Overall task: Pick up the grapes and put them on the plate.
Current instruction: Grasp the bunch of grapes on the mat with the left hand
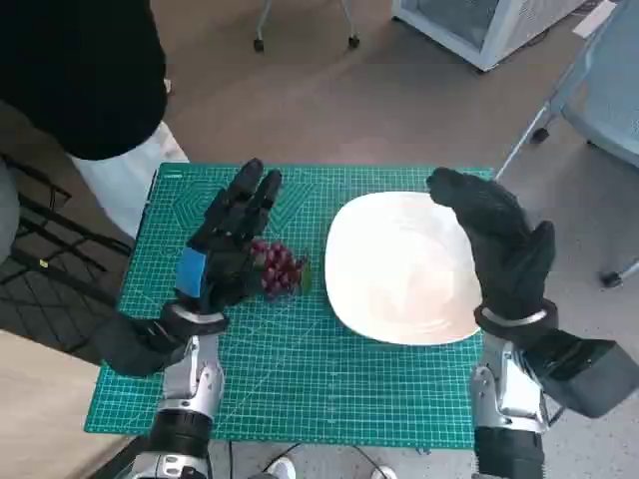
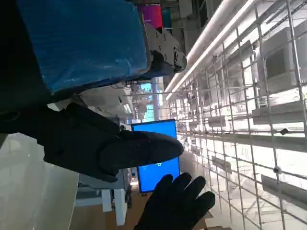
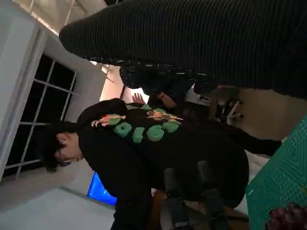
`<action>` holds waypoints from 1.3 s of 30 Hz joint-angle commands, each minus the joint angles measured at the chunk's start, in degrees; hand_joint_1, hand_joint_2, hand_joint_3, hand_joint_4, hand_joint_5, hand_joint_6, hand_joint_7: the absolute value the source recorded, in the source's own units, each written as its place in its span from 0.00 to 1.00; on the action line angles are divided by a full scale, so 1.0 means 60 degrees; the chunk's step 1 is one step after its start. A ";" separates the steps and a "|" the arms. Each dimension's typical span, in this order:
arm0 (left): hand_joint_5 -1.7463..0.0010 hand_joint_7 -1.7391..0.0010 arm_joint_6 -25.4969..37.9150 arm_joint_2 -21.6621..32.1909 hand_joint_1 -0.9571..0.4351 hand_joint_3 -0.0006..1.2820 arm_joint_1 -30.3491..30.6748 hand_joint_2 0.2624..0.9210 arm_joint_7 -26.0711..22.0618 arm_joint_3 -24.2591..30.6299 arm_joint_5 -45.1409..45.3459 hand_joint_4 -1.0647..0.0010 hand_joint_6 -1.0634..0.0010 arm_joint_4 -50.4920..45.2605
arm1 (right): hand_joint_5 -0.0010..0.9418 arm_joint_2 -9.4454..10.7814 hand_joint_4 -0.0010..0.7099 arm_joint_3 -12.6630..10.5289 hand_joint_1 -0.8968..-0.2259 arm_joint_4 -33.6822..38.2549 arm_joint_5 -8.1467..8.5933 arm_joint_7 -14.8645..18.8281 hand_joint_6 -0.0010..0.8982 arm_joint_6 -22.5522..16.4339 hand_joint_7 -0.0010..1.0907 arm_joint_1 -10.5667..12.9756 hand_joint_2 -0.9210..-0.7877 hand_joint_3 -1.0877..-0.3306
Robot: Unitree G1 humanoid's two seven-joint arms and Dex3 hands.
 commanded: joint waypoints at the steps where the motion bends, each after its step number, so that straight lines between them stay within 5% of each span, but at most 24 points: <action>1: 1.00 1.00 0.0017 -0.0015 0.30 0.37 0.0142 1.00 -0.0010 0.0010 -0.0031 0.79 0.66 -0.0158 | 0.01 -0.0014 0.39 0.0026 0.70 0.0049 0.0008 0.0034 0.00 0.0105 0.54 0.0146 0.00 0.67; 39: 1.00 1.00 0.0349 0.0014 0.30 0.37 0.0340 1.00 0.0216 -0.0035 -0.0045 0.79 0.67 -0.0910 | 0.00 -0.0013 0.39 0.0172 0.71 -0.0248 0.0114 0.0162 0.00 0.0281 0.53 0.0338 0.00 0.67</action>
